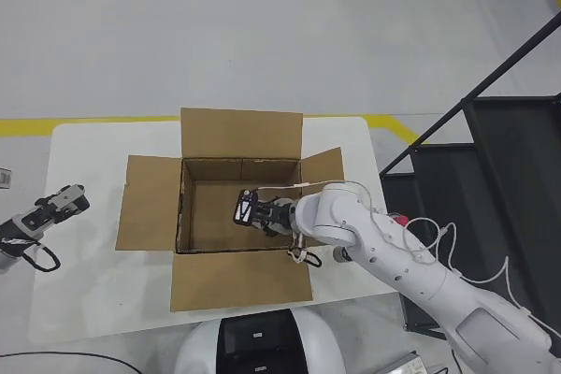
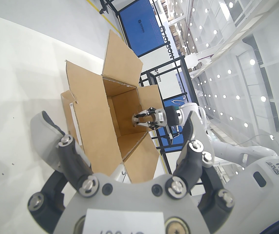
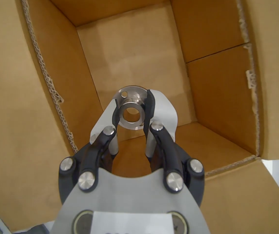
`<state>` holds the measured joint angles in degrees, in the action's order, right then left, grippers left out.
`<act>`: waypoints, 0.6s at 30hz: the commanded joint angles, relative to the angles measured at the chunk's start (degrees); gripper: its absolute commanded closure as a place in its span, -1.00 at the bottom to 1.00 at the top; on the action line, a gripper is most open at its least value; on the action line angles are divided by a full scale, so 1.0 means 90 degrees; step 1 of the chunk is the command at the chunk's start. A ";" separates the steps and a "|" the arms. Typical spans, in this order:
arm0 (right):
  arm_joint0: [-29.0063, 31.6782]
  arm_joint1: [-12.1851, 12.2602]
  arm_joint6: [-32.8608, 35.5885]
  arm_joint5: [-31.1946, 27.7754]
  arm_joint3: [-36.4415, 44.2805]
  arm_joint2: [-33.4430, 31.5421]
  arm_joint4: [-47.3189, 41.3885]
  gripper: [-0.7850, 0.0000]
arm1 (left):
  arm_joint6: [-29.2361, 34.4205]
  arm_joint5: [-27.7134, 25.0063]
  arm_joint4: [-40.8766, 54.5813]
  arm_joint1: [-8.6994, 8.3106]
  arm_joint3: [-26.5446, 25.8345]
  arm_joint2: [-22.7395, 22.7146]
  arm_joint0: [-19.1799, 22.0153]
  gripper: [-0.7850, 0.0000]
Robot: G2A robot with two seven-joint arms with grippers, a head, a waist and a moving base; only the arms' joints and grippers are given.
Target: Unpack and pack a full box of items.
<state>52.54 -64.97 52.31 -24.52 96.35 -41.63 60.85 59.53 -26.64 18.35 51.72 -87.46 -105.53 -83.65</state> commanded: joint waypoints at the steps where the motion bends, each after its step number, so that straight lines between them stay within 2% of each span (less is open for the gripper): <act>1: -0.0049 -0.0055 -0.0035 0.0079 -0.0118 0.0126 0.0047 1.00 | 0.0000 0.0000 0.0000 0.0000 0.0000 0.0000 0.0000 -1.00; 5: -0.0125 -0.0142 -0.0220 0.0262 -0.0311 0.0257 0.0188 0.98 | 0.0000 0.0000 0.0000 0.0000 0.0000 0.0000 0.0000 -1.00; 6: -0.0150 -0.0165 -0.0242 0.0301 -0.0359 0.0292 0.0230 0.63 | 0.0000 0.0000 0.0000 0.0000 0.0000 0.0000 0.0000 -1.00; 8: -0.0190 -0.0214 -0.0273 0.0386 -0.0486 0.0349 0.0205 -0.41 | 0.0000 0.0000 0.0000 0.0000 0.0000 0.0000 0.0000 -1.00; 9: -0.0200 -0.0241 -0.0271 0.0417 -0.0573 0.0384 0.0153 -1.00 | 0.0000 0.0000 0.0000 0.0000 0.0000 0.0000 0.0000 -1.00; 14: -0.0325 -0.0375 -0.0174 0.0494 -0.0911 0.0576 0.0069 -1.00 | 0.0000 0.0000 0.0000 0.0000 0.0000 0.0000 0.0000 -1.00; 18: -0.0336 -0.0430 -0.0290 0.0619 -0.0829 0.0569 0.0057 -1.00 | 0.0000 0.0000 0.0000 0.0000 0.0000 0.0000 0.0000 -1.00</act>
<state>49.45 -68.79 49.78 -19.09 88.34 -36.39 61.20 59.53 -26.64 18.35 51.72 -87.46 -105.53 -83.65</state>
